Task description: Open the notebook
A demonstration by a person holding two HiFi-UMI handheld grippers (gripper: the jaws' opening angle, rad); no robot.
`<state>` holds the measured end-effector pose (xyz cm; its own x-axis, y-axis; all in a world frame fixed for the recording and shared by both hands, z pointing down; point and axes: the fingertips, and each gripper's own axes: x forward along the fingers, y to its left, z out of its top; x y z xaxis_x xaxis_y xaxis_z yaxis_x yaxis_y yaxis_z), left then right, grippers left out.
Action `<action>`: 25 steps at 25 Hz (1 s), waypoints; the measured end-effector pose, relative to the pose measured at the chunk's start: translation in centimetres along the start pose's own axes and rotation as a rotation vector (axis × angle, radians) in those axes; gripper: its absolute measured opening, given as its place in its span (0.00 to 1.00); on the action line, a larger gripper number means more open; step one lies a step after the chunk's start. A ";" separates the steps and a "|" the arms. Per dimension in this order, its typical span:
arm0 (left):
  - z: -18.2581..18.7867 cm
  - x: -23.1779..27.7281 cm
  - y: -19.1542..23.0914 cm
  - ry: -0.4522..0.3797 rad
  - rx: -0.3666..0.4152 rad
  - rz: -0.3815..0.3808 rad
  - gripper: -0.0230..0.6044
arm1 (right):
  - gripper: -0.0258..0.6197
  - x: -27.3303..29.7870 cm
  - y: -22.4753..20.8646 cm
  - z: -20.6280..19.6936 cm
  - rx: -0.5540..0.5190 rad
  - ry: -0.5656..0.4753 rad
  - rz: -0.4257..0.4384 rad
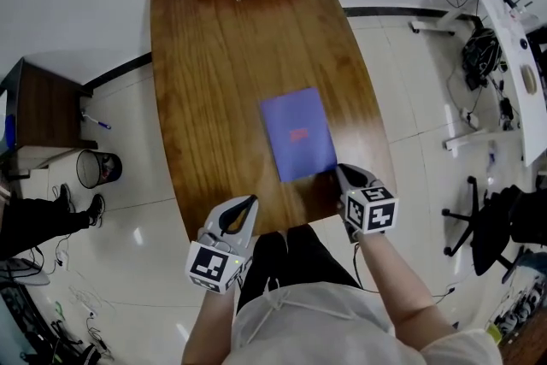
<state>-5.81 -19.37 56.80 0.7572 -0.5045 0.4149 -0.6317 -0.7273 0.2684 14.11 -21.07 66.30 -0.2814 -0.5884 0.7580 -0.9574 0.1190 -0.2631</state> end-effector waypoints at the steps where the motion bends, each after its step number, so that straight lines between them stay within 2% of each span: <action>1: 0.3 -0.3 0.0 -0.007 0.004 0.003 0.05 | 0.05 -0.5 0.4 0.6 0.001 -0.016 0.006; 7: 2.0 -2.6 0.5 -0.049 0.034 0.039 0.04 | 0.05 -3.3 4.5 4.5 -0.056 -0.107 0.069; 13: 2.9 -6.6 1.8 -0.100 0.061 0.121 0.05 | 0.05 -4.1 10.9 6.3 -0.178 -0.152 0.156; 20: 2.4 -10.8 3.6 -0.118 0.048 0.218 0.05 | 0.05 -2.5 18.4 6.1 -0.327 -0.128 0.262; 25: 1.2 -12.3 4.5 -0.126 -0.006 0.252 0.05 | 0.05 -0.3 22.1 5.2 -0.384 -0.096 0.325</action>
<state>-17.75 -17.01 51.93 0.5905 -0.7234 0.3577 -0.8034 -0.5690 0.1754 -6.64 -22.40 57.16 -0.5785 -0.5412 0.6103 -0.7812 0.5827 -0.2237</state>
